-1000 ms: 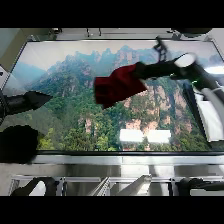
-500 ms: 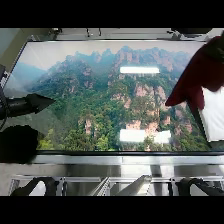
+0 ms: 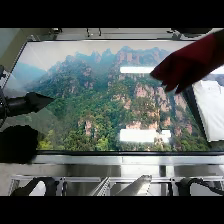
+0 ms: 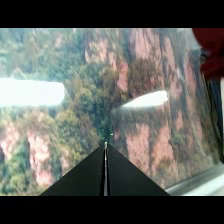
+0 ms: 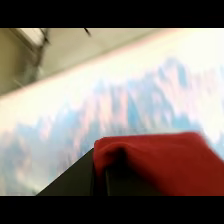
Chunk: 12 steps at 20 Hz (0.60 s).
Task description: Fold the shirts.
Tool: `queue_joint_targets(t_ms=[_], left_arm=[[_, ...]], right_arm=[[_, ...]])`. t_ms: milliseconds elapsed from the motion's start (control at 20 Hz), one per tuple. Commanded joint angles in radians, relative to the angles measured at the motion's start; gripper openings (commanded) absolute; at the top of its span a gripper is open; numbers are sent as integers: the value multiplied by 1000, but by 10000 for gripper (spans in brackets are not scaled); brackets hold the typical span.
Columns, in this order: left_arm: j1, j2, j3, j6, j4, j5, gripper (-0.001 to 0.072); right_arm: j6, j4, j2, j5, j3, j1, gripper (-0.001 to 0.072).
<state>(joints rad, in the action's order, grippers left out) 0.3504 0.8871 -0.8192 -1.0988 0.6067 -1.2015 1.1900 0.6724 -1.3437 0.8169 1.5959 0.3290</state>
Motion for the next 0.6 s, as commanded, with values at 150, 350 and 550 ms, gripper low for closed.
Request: queue_joint_targets(t_ms=[150,350,550], left_arm=[[0,3,0,-2,-6,121,1],[-30,74,0,-9,-9,89,1],[-138,175,-1,-10,-11,44,1]], right_arm=[[-23,-137,-180,-116,275,80,14],[545,328,-179,124,273,219,14],[771,682,-109,530,108,334,13]])
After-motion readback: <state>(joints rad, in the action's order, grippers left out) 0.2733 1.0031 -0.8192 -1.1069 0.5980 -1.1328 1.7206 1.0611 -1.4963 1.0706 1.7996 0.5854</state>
